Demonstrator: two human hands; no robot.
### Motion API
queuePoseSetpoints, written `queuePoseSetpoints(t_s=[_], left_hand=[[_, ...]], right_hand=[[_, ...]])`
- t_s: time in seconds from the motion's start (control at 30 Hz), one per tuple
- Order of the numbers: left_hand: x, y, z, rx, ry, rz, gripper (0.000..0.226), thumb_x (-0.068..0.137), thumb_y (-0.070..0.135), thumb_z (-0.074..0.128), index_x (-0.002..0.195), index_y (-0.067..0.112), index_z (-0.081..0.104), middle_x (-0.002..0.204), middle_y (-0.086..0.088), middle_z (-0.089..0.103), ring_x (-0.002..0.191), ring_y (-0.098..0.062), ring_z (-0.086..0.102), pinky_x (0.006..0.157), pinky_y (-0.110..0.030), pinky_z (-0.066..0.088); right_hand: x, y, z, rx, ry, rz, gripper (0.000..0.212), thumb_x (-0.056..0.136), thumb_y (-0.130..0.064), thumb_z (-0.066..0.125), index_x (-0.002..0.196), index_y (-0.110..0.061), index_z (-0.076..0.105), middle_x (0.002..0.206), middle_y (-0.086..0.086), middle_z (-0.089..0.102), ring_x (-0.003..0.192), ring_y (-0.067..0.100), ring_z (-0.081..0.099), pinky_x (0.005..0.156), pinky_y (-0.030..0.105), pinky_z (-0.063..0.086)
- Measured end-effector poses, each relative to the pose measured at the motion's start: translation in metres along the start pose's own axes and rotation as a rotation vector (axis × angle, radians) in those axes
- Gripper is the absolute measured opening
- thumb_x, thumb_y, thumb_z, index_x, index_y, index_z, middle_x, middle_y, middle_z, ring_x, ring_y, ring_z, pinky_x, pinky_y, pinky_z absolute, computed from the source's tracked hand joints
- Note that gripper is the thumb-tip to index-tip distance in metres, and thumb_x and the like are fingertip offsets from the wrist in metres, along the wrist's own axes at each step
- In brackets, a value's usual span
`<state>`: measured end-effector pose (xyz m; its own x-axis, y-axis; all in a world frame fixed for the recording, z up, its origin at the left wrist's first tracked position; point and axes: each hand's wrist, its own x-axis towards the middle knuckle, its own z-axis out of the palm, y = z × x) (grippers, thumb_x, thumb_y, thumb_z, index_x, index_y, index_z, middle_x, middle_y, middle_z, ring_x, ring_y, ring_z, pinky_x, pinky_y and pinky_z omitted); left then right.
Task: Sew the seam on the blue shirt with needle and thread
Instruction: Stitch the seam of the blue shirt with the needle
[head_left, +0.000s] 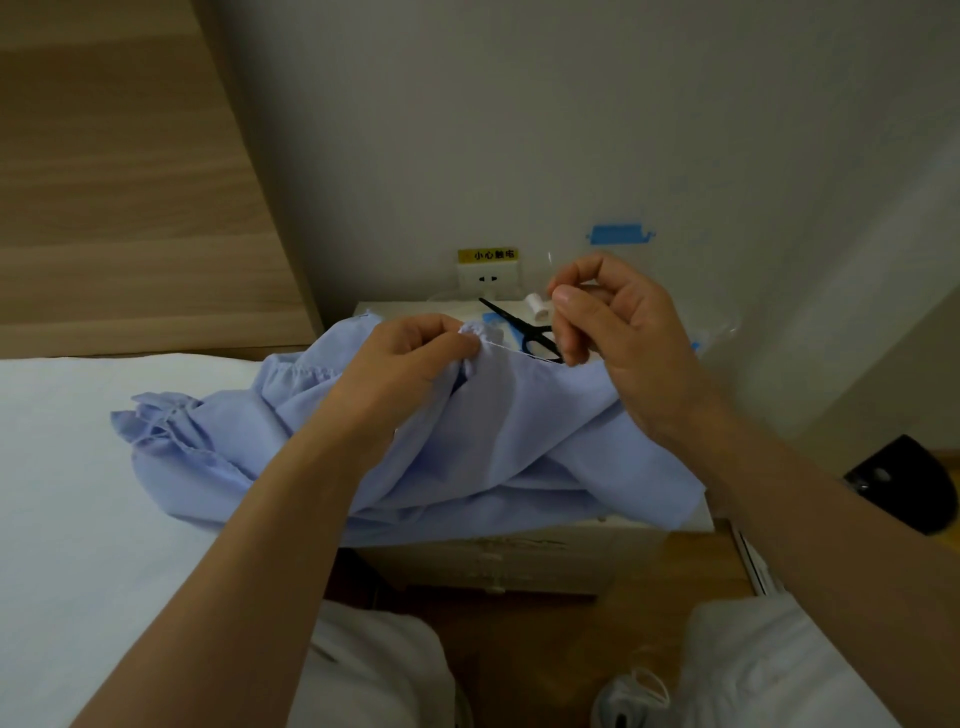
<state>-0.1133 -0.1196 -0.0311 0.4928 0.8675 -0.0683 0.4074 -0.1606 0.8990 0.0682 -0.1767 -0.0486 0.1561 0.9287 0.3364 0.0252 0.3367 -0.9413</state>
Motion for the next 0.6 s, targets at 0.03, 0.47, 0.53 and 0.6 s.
queuePoseSetpoints(t_s=[0.03,0.47,0.53,0.6], left_hand=[[0.0,-0.0001,-0.0002,-0.003,0.002,-0.005,0.034,0.097,0.014,0.048,0.066,0.019,0.06,0.052,0.015,0.061,0.057,0.002,0.058,0.062,-0.009,0.044],[-0.0063,0.0003,0.0089,-0.179,0.039,-0.112,0.021,0.094,0.027,0.055,0.078,0.015,0.058,0.072,0.0,0.056,0.063,-0.009,0.052,0.057,-0.019,0.045],[-0.008,0.0022,0.0079,-0.218,0.045,-0.145,0.019,0.095,0.027,0.054,0.079,0.017,0.058,0.073,0.003,0.057,0.064,-0.008,0.053,0.058,-0.019,0.047],[-0.0088,0.0016,0.0072,-0.245,0.041,-0.168,0.016,0.095,0.026,0.054,0.081,0.018,0.058,0.076,0.003,0.058,0.068,-0.009,0.054,0.064,-0.023,0.046]], right_hand=[[0.0002,-0.0006,-0.001,-0.006,-0.014,0.026,0.015,0.097,0.0,0.048,0.086,-0.008,0.054,0.051,-0.007,0.049,0.048,0.008,0.042,0.051,0.018,0.04],[-0.002,0.0024,0.0067,-0.177,-0.123,0.19,0.02,0.098,-0.004,0.046,0.086,-0.011,0.059,0.056,0.005,0.036,0.05,0.007,0.034,0.051,0.017,0.033],[-0.0018,0.0019,0.006,-0.177,-0.086,0.172,0.02,0.098,-0.003,0.045,0.086,-0.012,0.058,0.056,0.005,0.038,0.052,0.008,0.036,0.056,0.019,0.036],[-0.0013,0.0007,0.0044,-0.164,-0.034,0.159,0.02,0.098,-0.002,0.045,0.086,-0.012,0.057,0.054,0.0,0.039,0.051,0.007,0.037,0.057,0.018,0.037]])
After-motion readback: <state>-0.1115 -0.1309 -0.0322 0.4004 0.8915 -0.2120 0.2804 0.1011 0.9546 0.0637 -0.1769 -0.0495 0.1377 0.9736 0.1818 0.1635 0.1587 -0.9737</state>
